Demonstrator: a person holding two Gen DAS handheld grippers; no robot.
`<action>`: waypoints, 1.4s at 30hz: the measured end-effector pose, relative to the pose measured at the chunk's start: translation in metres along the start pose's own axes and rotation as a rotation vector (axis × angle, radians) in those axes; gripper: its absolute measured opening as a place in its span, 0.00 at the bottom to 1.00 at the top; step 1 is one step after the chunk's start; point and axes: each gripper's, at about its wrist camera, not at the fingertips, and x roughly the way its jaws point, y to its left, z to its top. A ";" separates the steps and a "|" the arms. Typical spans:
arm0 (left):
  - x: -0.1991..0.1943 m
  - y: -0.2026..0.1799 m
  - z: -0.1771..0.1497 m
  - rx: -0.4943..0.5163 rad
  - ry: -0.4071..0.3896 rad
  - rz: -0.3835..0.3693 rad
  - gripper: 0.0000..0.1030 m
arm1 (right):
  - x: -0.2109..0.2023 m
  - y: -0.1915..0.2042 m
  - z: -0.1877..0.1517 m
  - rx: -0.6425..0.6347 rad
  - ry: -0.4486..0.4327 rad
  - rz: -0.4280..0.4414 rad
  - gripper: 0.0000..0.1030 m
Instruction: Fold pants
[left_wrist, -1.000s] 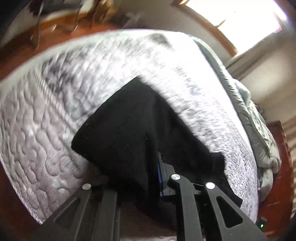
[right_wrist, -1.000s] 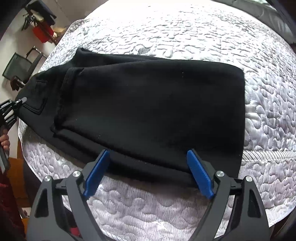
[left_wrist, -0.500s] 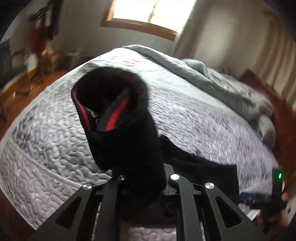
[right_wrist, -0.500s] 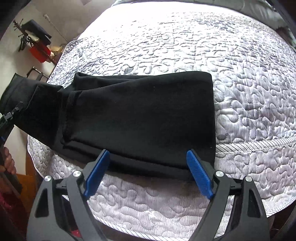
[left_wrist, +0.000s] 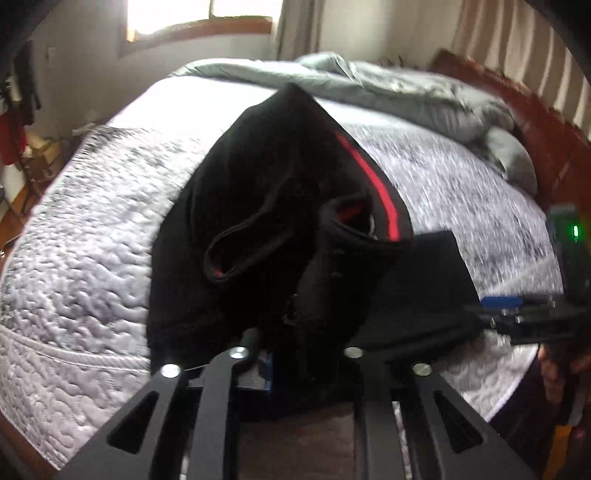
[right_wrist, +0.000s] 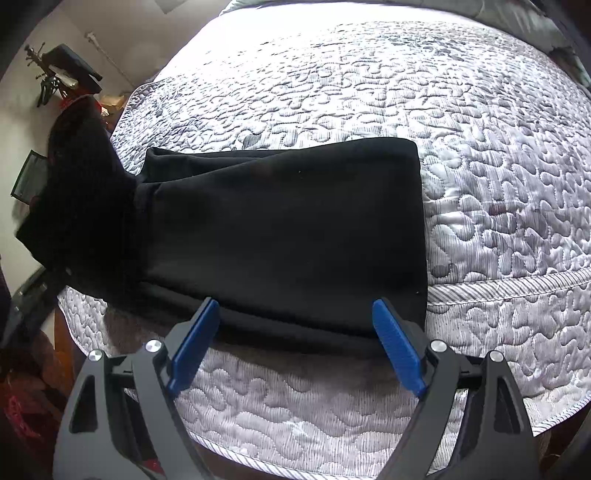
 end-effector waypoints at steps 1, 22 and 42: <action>0.004 -0.003 -0.002 0.007 0.023 -0.016 0.37 | 0.002 0.000 0.000 0.001 0.004 -0.001 0.82; 0.002 0.086 -0.031 -0.265 0.118 0.003 0.76 | 0.023 0.014 0.010 -0.050 0.060 -0.051 0.81; 0.009 0.096 -0.026 -0.245 0.145 0.103 0.87 | 0.049 0.119 0.039 -0.176 0.121 0.218 0.12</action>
